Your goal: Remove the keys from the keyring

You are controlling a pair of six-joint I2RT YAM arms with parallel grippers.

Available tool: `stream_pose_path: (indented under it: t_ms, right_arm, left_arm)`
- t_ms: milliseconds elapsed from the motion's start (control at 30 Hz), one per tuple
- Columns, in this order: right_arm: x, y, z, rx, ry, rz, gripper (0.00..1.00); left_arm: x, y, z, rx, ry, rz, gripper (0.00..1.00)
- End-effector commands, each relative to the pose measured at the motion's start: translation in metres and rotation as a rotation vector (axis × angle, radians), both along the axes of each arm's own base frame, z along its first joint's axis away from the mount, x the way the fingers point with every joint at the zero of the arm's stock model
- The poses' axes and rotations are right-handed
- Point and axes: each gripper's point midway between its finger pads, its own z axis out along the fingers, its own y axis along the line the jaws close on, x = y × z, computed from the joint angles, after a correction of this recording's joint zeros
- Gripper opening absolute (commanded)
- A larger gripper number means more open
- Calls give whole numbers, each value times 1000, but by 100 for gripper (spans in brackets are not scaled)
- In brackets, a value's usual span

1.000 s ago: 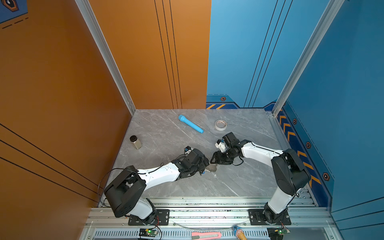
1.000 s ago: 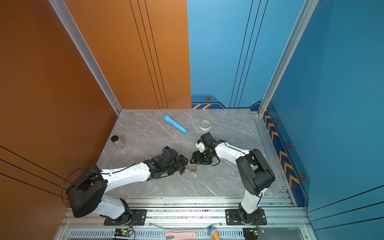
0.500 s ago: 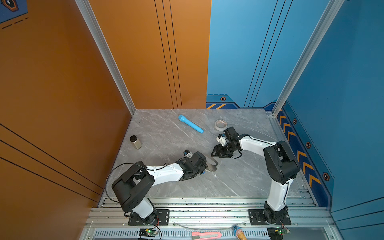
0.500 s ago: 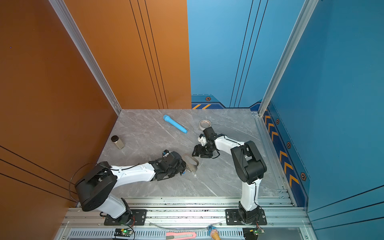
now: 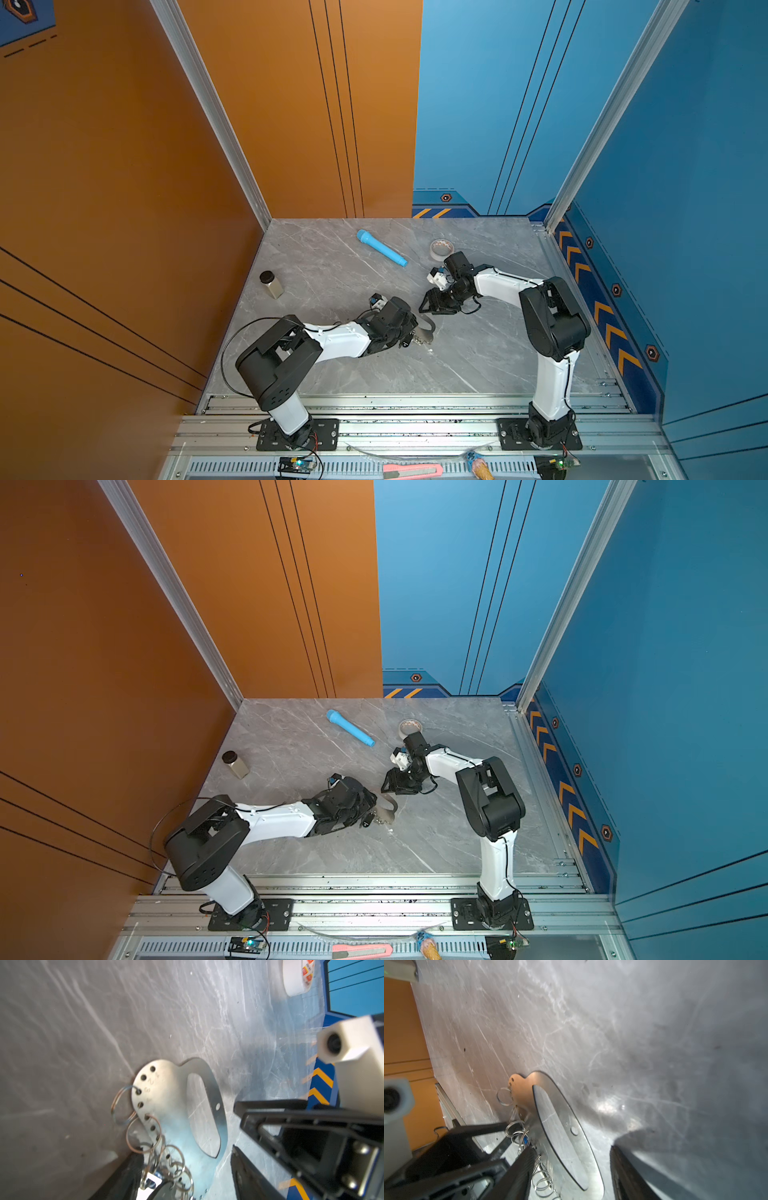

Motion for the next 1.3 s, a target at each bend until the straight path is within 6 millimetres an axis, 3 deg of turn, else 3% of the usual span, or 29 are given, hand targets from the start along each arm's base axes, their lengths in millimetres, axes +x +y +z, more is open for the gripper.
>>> stream_pose_path:
  t_ms: [0,267,567,767,1033,1267]
  right_arm:
    - [-21,-1,-17,-40,80,45,55]
    - [-35,3,-24,-45,105,69,49]
    - [-33,1,-23,-26,108,52,43]
    - [-30,-2,-18,3,106,38,42]
    - [-28,-4,-11,41,105,25,41]
    - [-26,-6,-7,62,102,9,41]
  left_arm:
    - [0,0,-13,-2,17,-44,67]
    - [7,-10,-15,-58,5,-87,63]
    - [18,-23,33,-145,-95,-146,53]
    - [21,-24,52,-178,-129,-165,50]
    - [20,-31,42,-209,-105,-188,47]
    - [23,-35,34,-217,-93,-206,34]
